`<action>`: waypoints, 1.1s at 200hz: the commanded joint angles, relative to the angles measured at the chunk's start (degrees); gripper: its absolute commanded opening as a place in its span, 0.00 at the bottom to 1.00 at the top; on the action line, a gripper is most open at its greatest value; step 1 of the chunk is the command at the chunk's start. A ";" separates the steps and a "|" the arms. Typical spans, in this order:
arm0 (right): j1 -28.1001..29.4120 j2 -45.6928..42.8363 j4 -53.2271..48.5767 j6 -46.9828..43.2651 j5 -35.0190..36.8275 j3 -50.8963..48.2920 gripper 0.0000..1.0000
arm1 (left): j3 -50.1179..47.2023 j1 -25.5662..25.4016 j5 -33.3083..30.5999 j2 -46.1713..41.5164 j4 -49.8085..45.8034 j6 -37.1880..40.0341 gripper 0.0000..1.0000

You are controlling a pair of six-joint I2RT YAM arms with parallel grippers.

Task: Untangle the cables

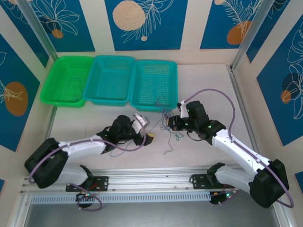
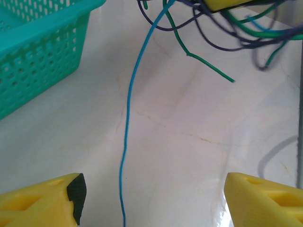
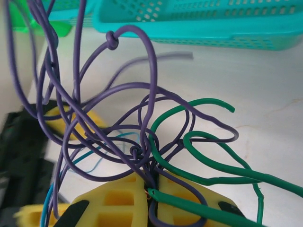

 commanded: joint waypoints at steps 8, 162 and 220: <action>1.39 -2.02 0.28 -1.56 -4.23 1.69 0.00 | 5.47 -1.04 1.07 6.98 10.56 2.45 0.78; -10.96 -12.65 -5.33 10.76 12.18 -7.58 0.00 | -4.01 5.63 -20.36 -15.37 1.37 -15.38 0.00; -20.07 -13.58 -9.77 16.07 13.44 -11.45 0.00 | -3.72 21.37 -16.46 -36.35 -18.14 -19.93 0.00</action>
